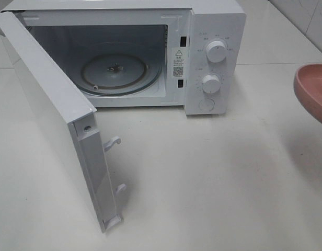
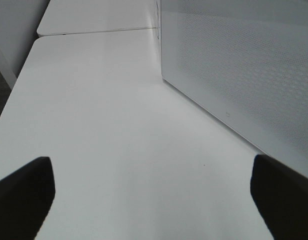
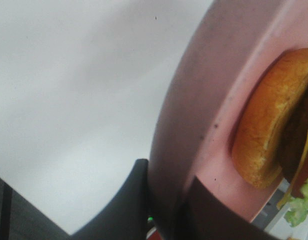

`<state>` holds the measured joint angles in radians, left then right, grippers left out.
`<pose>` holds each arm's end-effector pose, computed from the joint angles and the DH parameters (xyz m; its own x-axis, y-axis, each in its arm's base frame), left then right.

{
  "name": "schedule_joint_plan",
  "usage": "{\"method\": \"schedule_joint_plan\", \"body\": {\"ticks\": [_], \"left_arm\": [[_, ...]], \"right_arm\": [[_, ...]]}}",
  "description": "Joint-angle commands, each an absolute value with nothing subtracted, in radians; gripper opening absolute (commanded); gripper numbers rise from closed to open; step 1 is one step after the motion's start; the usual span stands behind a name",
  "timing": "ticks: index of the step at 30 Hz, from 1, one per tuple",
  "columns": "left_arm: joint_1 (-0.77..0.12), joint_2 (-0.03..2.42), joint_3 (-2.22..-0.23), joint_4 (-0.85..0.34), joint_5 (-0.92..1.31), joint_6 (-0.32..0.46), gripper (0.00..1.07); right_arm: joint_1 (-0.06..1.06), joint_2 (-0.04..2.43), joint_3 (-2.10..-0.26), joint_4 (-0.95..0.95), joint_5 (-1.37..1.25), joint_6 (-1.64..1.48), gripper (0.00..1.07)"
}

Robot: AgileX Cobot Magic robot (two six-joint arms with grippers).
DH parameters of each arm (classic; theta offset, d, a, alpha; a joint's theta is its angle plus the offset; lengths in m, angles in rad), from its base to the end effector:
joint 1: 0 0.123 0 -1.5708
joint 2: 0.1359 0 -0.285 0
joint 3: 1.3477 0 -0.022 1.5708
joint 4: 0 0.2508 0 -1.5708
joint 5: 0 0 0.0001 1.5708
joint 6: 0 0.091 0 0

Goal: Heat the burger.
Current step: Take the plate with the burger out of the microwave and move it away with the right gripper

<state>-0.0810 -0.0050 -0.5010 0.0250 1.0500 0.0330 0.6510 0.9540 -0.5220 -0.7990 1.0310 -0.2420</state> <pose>-0.0051 0.0024 0.2784 -0.4363 0.0810 -0.8962 0.0814 0.9954 0.0503 0.1430 0.0386 0.2446 -0.3529 -0.9285 0.1156 -0.7209 0.1910 -0.6662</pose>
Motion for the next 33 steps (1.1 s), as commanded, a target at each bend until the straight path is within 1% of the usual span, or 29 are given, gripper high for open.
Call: {"method": "schedule_joint_plan", "body": {"ticks": [1, 6, 12, 17, 24, 33], "left_arm": [[-0.08, -0.028, -0.498, 0.022, 1.04, 0.033, 1.0], [-0.08, -0.028, -0.498, 0.022, 1.04, 0.033, 1.0], [-0.08, -0.028, -0.498, 0.022, 1.04, 0.033, 1.0], [-0.08, -0.028, -0.498, 0.022, 1.04, 0.033, 1.0], [-0.08, -0.028, -0.498, 0.022, 1.04, 0.033, 1.0], [-0.08, -0.028, -0.498, 0.022, 1.04, 0.033, 1.0]], "right_arm": [[0.645, 0.961, -0.527, -0.88, 1.052, -0.201, 0.0], [0.645, 1.022, -0.527, -0.89, 1.115, -0.05, 0.01], [0.645, 1.071, -0.531, -0.89, 1.162, 0.009, 0.01], [0.645, 1.164, -0.562, -0.892, 1.206, 0.168, 0.02], [0.645, 1.259, -0.562, -0.889, 1.242, 0.271, 0.02], [0.645, 1.439, -0.62, -0.88, 1.239, 0.604, 0.02]]}}
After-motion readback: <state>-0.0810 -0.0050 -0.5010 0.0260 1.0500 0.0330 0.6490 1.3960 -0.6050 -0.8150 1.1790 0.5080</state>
